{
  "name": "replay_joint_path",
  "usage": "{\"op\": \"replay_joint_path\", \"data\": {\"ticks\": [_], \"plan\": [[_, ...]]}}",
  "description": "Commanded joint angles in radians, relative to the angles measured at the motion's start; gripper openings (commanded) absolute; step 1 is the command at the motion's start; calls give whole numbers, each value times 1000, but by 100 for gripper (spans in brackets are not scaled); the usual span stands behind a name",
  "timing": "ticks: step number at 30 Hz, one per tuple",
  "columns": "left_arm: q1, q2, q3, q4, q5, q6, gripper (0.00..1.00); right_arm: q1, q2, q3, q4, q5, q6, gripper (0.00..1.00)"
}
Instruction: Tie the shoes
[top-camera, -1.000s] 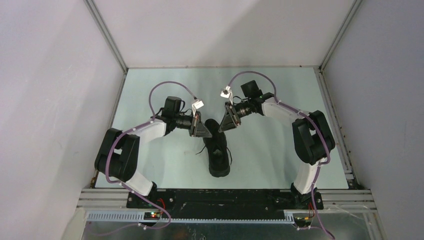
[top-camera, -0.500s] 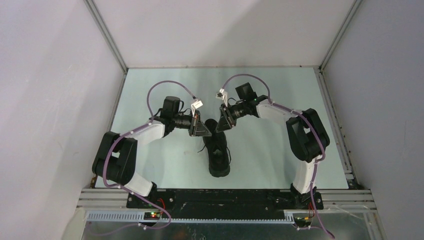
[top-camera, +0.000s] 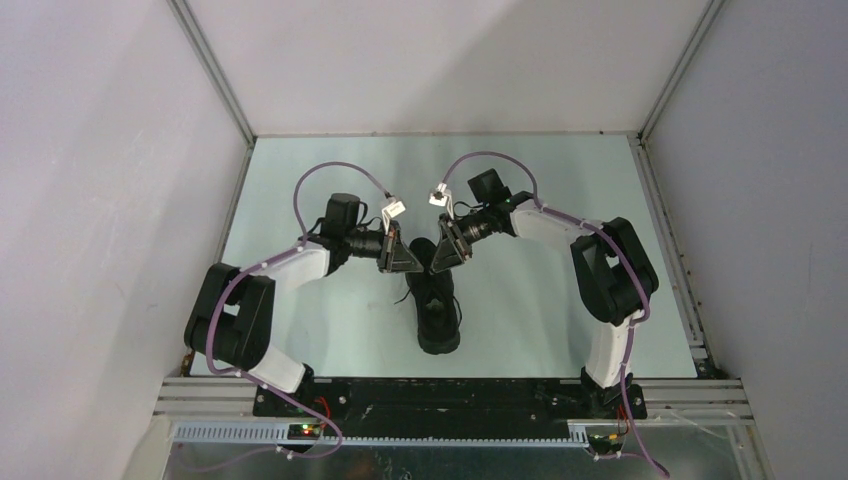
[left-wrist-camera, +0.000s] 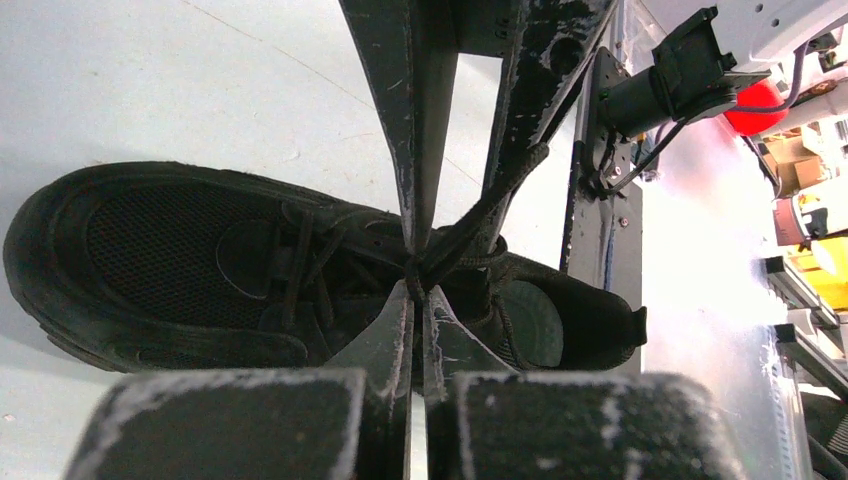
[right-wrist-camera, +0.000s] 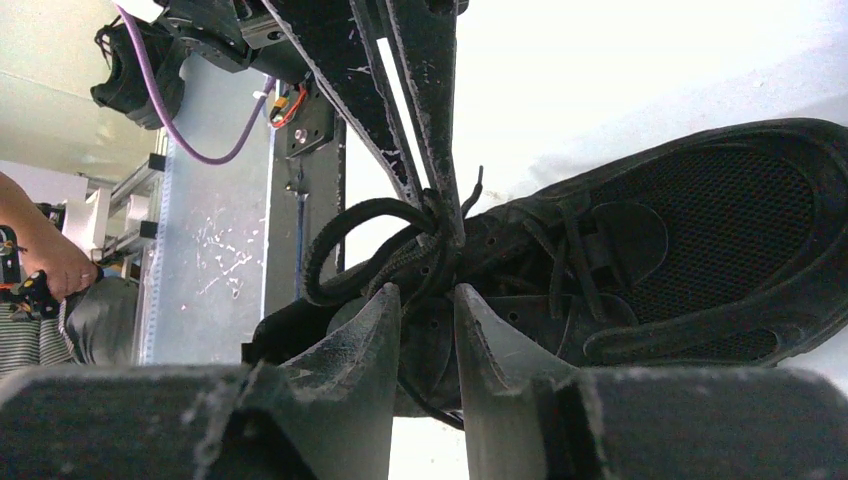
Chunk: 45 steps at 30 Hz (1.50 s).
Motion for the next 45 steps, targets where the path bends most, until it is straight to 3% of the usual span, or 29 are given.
{"op": "replay_joint_path", "data": {"ticks": [1,11,17,18,20,22,24,34,40,42,44,45], "plan": [[3,-28,-13,48,-2,-14,0,12,-2,-3,8,-37,0,30],[1,-38,-17,58,2,-20,0,26,28,-2,36,-55,44,28],[2,-41,-17,54,2,-21,0,22,30,-2,36,-53,55,5],[3,-43,-17,50,-1,-13,3,16,30,-3,43,-54,66,3],[3,-57,-15,12,-12,17,19,5,26,-2,54,-49,86,0],[4,-94,-17,-15,-47,74,41,-4,20,-3,63,-37,105,0],[4,-117,-19,-10,-66,81,51,-9,14,-2,64,-32,109,0],[-27,-73,36,71,-112,-25,72,4,12,-2,67,-23,117,0],[-37,-55,60,116,-134,-80,68,7,11,-2,60,-13,116,0],[-36,-49,67,133,-136,-104,61,6,9,-2,59,-9,118,0],[-35,-44,72,154,-120,-129,48,5,5,-2,53,-2,119,0],[-35,-40,71,177,-97,-158,36,3,4,-2,49,3,119,0]]}}
